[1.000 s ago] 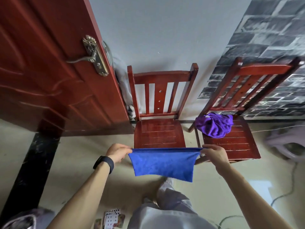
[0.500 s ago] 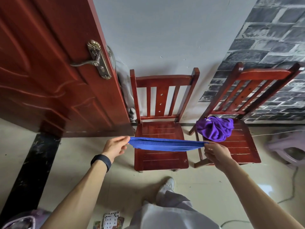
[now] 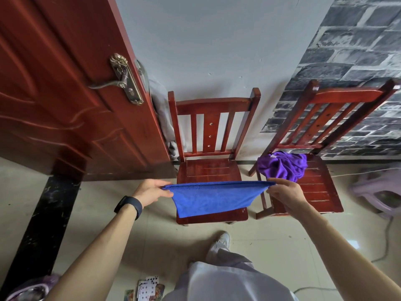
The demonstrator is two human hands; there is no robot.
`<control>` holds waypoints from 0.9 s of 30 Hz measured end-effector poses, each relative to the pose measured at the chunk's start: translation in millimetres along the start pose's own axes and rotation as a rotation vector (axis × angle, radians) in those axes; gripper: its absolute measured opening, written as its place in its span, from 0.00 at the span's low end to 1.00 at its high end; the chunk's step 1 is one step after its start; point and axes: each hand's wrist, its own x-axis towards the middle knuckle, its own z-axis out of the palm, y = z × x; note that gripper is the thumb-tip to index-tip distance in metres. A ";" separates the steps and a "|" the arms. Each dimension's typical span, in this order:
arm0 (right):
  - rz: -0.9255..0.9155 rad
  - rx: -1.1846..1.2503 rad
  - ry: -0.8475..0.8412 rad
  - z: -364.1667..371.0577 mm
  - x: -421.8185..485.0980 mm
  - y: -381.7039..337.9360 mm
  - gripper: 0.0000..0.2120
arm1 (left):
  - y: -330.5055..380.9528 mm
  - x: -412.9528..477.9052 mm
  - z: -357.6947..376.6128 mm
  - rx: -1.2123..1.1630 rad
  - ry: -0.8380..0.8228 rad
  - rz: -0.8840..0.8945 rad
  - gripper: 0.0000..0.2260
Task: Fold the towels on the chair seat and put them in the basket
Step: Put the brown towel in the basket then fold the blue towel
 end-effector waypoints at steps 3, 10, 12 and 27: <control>-0.230 -0.571 0.037 -4.0 -4.8 0.0 0.11 | -3.7 10.7 0.0 0.254 0.086 0.135 0.19; -0.764 -0.953 0.117 -9.5 7.5 16.9 0.06 | 10.2 7.5 5.7 0.601 0.315 0.396 0.03; -0.898 -1.017 0.082 -7.8 8.4 16.5 0.06 | 9.8 6.9 7.4 0.756 0.288 0.454 0.01; -0.894 -1.230 -0.006 -27.5 41.7 31.1 0.09 | 6.3 26.7 -8.5 1.336 0.365 0.858 0.09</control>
